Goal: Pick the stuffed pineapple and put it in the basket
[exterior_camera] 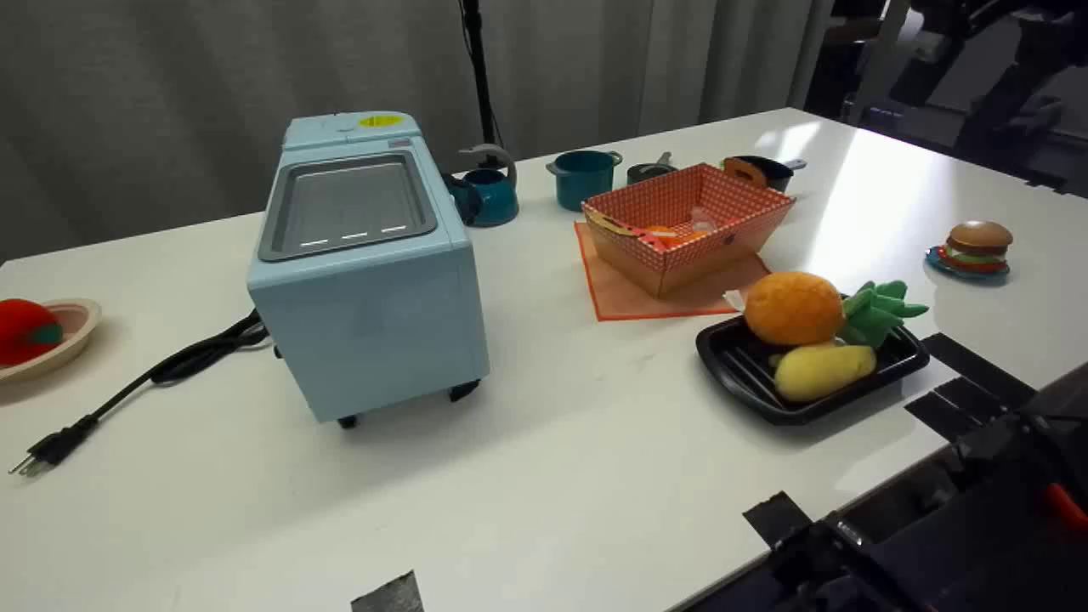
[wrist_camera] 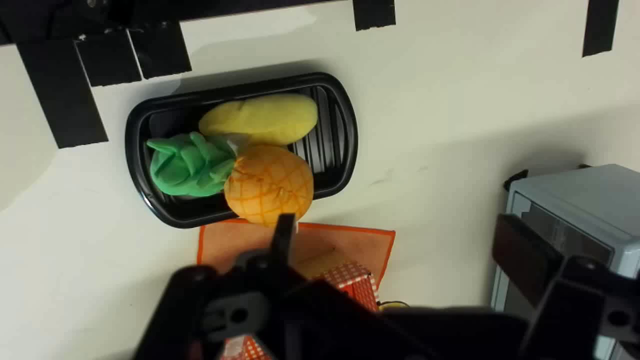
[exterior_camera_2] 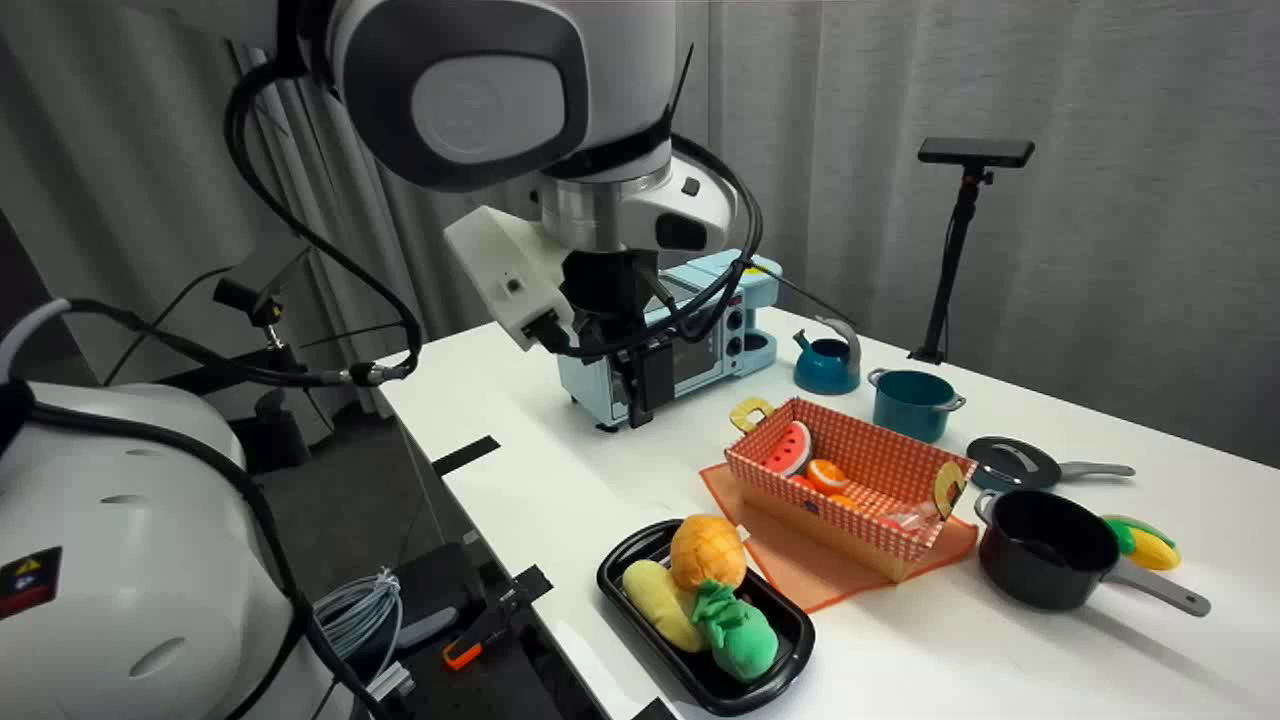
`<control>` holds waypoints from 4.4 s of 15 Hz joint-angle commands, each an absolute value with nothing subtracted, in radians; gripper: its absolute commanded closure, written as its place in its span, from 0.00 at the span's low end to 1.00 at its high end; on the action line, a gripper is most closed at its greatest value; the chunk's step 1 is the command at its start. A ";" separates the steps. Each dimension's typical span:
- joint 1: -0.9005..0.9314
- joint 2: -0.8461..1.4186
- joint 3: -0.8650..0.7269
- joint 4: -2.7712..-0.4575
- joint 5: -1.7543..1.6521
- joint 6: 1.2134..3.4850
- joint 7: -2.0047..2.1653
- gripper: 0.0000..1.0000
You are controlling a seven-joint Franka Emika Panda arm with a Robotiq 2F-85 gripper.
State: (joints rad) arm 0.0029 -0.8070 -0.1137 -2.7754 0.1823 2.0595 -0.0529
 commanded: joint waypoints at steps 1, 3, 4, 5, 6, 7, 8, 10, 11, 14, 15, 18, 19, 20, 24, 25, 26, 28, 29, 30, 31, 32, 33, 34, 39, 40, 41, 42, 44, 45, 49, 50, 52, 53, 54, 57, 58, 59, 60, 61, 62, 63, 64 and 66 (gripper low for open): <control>-0.006 -0.805 -0.106 -2.773 0.188 2.056 -0.058 0.00; -0.006 -0.804 -0.106 -2.772 0.188 2.056 -0.058 0.00; -0.006 -0.804 -0.106 -2.772 0.188 2.056 -0.058 0.00; -0.006 -0.804 -0.106 -2.772 0.188 2.056 -0.058 0.00; -0.006 -0.804 -0.106 -2.772 0.188 2.056 -0.058 0.00; -0.006 -0.804 -0.106 -2.772 0.188 2.056 -0.058 0.00; -0.006 -0.804 -0.106 -2.772 0.188 2.056 -0.058 0.00; -0.006 -0.804 -0.106 -2.772 0.188 2.056 -0.058 0.00; -0.006 -0.804 -0.106 -2.771 0.188 2.056 -0.058 0.00; -0.006 -0.804 -0.106 -2.771 0.188 2.056 -0.058 0.00; -0.006 -0.804 -0.106 -2.771 0.188 2.056 -0.058 0.00; -0.004 -0.784 -0.096 -2.767 0.172 2.065 -0.065 0.00; -0.004 -0.756 -0.084 -2.760 0.157 2.079 -0.064 0.00; 0.001 -0.720 -0.074 -2.751 0.146 2.093 -0.068 0.00; 0.013 -0.525 -0.018 -2.702 0.073 2.176 -0.078 0.00; 0.013 -0.458 0.001 -2.681 0.048 2.208 -0.071 0.00; 0.010 -0.402 0.011 -2.662 0.024 2.229 -0.071 0.00; 0.006 -0.286 0.050 -2.599 -0.034 2.250 -0.037 0.00; 0.003 -0.227 0.066 -2.559 -0.065 2.248 -0.017 0.00; -0.007 -0.166 0.084 -2.515 -0.115 2.236 0.018 0.00; -0.011 -0.109 0.090 -2.473 -0.161 2.231 0.044 0.00; -0.008 -0.066 0.090 -2.438 -0.197 2.215 0.064 0.00; -0.008 -0.026 0.084 -2.411 -0.241 2.209 0.080 0.00; -0.007 0.012 0.075 -2.386 -0.284 2.206 0.095 0.00; -0.008 0.154 0.003 -2.305 -0.384 2.204 0.072 0.00; -0.009 0.174 -0.009 -2.295 -0.379 2.205 0.062 0.00; -0.012 0.197 -0.020 -2.288 -0.363 2.207 0.053 0.00; -0.015 0.213 -0.026 -2.286 -0.334 2.209 0.034 0.00; -0.024 0.235 -0.028 -2.293 -0.270 2.221 -0.008 0.00; -0.029 0.240 -0.025 -2.300 -0.228 2.231 -0.027 0.00; -0.032 0.236 -0.010 -2.314 -0.081 2.231 -0.094 0.00; -0.031 0.230 -0.007 -2.317 -0.054 2.230 -0.104 0.00; -0.035 0.224 0.000 -2.323 0.009 2.227 -0.124 0.00; -0.040 0.222 0.002 -2.328 0.043 2.225 -0.138 0.00; -0.043 0.222 0.003 -2.333 0.075 2.224 -0.149 0.00; -0.048 0.227 -0.007 -2.356 0.122 2.224 -0.155 0.00; -0.048 0.228 -0.012 -2.364 0.121 2.227 -0.147 0.00; -0.050 0.228 -0.015 -2.371 0.124 2.226 -0.144 0.00; -0.052 0.227 -0.017 -2.378 0.123 2.226 -0.141 0.00; -0.054 0.226 -0.018 -2.385 0.122 2.227 -0.140 0.00; -0.057 0.224 -0.019 -2.390 0.122 2.228 -0.140 0.25; -0.059 0.223 -0.020 -2.395 0.123 2.228 -0.141 0.26; -0.060 0.221 -0.020 -2.399 0.124 2.229 -0.143 0.34; -0.061 0.215 -0.021 -2.405 0.124 2.230 -0.138 0.49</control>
